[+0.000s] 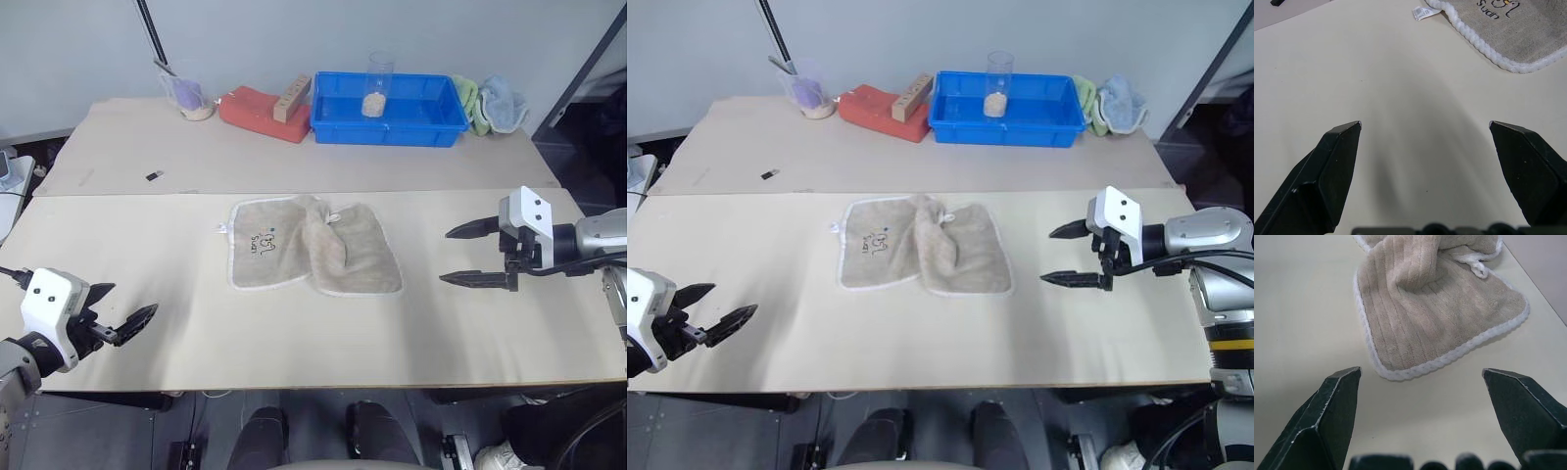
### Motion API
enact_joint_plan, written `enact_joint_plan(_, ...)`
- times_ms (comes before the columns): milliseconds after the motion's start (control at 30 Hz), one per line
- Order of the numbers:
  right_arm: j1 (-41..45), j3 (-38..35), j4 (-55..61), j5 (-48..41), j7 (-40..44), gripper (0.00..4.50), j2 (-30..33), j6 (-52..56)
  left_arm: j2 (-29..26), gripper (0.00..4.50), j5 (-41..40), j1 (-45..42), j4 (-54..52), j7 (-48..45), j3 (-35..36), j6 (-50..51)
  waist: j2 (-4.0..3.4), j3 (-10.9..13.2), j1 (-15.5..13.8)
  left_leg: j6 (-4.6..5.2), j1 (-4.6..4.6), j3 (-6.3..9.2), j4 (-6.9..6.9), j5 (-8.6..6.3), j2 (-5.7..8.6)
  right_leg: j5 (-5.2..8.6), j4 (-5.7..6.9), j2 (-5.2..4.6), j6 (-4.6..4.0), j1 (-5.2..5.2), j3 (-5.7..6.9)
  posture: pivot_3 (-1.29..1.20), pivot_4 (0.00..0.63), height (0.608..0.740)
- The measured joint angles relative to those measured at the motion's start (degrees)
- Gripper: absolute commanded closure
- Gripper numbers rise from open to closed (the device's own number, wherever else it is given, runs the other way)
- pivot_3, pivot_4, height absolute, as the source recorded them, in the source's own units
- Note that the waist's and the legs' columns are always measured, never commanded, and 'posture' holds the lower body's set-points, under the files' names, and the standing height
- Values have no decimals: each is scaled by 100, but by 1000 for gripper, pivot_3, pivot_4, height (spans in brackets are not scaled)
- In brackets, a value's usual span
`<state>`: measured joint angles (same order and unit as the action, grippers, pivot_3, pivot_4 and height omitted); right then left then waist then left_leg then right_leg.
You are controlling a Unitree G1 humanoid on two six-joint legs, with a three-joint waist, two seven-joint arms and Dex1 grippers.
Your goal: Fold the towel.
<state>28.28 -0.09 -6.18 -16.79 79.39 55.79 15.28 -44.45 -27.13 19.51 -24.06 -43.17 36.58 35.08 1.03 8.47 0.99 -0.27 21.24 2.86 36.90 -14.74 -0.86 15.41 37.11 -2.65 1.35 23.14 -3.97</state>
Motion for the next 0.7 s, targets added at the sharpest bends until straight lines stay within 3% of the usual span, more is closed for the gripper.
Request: enact_joint_plan(700, 265, 233, -369, 89, 297, 85, -152, -111, 116, 0, 43, 298, -95, -147, 218, -677, 0, 0, 3, 0, 0, -1, 0, 0, 0, 0, 0, -1, 0, 0, 0, 0, 150, 740)
